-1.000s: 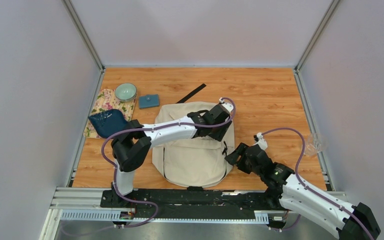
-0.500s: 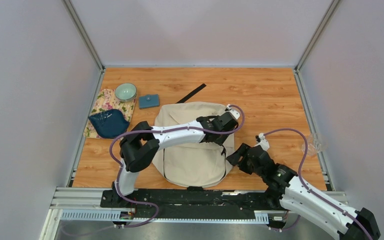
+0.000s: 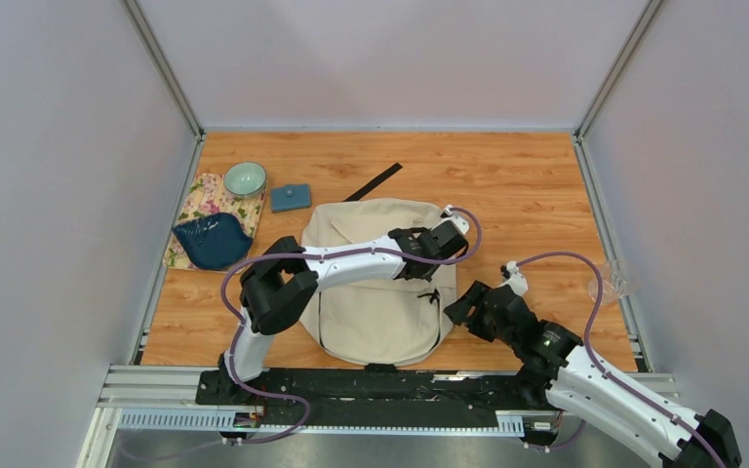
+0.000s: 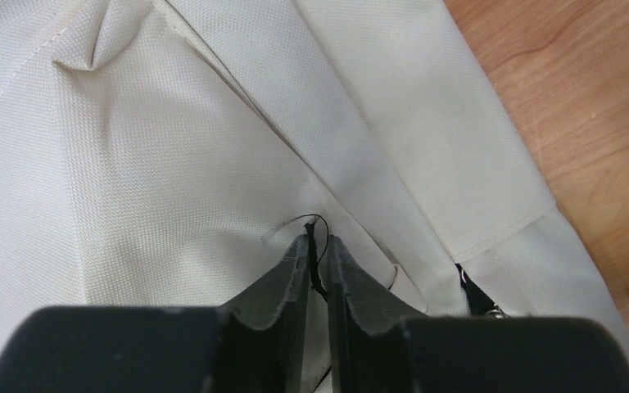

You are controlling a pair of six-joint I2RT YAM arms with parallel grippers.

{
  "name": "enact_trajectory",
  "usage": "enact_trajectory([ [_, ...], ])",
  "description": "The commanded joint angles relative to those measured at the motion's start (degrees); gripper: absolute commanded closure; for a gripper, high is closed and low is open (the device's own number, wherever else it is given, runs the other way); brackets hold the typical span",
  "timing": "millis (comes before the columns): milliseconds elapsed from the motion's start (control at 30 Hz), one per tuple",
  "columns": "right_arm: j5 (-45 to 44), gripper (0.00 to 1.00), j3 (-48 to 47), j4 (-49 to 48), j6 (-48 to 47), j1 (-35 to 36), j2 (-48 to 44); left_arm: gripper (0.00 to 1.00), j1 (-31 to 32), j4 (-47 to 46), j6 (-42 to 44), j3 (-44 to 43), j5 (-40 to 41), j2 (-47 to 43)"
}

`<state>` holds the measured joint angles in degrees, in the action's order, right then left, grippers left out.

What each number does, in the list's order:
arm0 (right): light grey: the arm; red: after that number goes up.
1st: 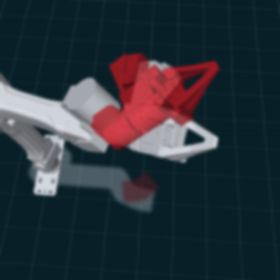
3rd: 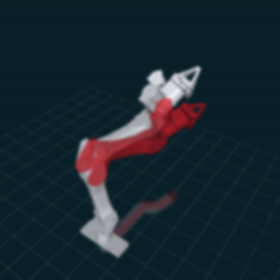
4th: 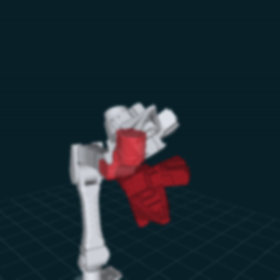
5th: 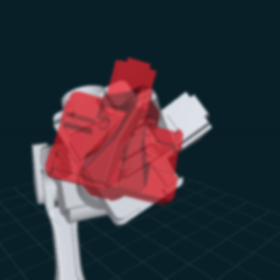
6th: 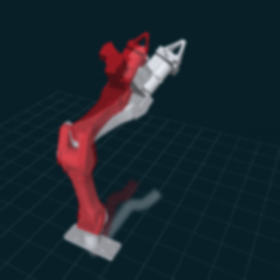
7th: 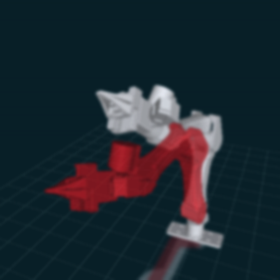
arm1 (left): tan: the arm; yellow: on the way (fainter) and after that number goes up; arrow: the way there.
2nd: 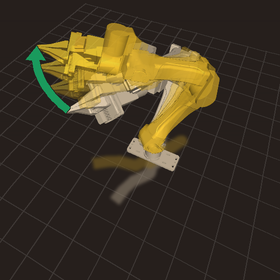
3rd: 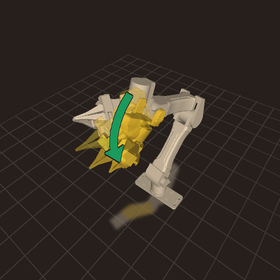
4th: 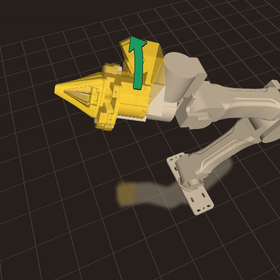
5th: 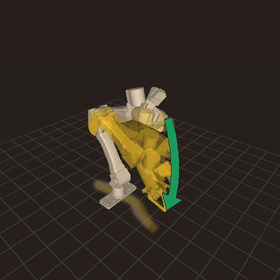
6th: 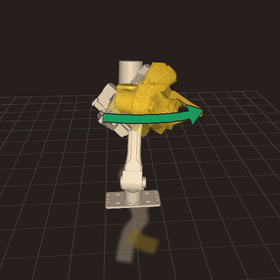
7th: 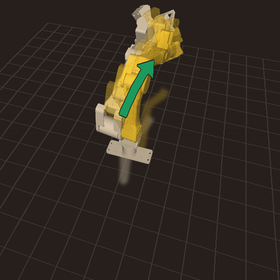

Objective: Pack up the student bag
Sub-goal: Unzip the student bag at the center of the board.

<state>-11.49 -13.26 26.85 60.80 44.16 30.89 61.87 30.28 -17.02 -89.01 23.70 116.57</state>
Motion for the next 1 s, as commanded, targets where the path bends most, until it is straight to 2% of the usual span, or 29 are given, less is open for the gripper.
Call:
enact_trajectory([
  [0,-1.52,0.36,-2.04,-0.22,-0.15,-0.04,-0.66,0.82,-0.25,2.68,1.63,-1.43,2.22,1.73],
  [100,-1.43,0.36,-2.39,-0.04,0.02,-0.04,-0.92,1.0,-0.25,2.5,1.55,-0.99,1.79,1.64],
  [367,-1.17,0.35,-3.88,-6.89,0.99,-0.13,-0.75,1.0,-0.25,-2.59,0.76,4.45,-0.76,-4.49],
  [667,2.87,0.36,-7.66,-14.45,-0.68,-1.88,9.35,1.0,-0.43,-7.87,-0.47,9.65,-4.45,-14.35],
  [967,6.38,0.36,-6.78,-21.48,0.03,-5.74,13.75,1.0,-0.43,-9.1,-1.0,10.7,-5.95,-16.38],
])
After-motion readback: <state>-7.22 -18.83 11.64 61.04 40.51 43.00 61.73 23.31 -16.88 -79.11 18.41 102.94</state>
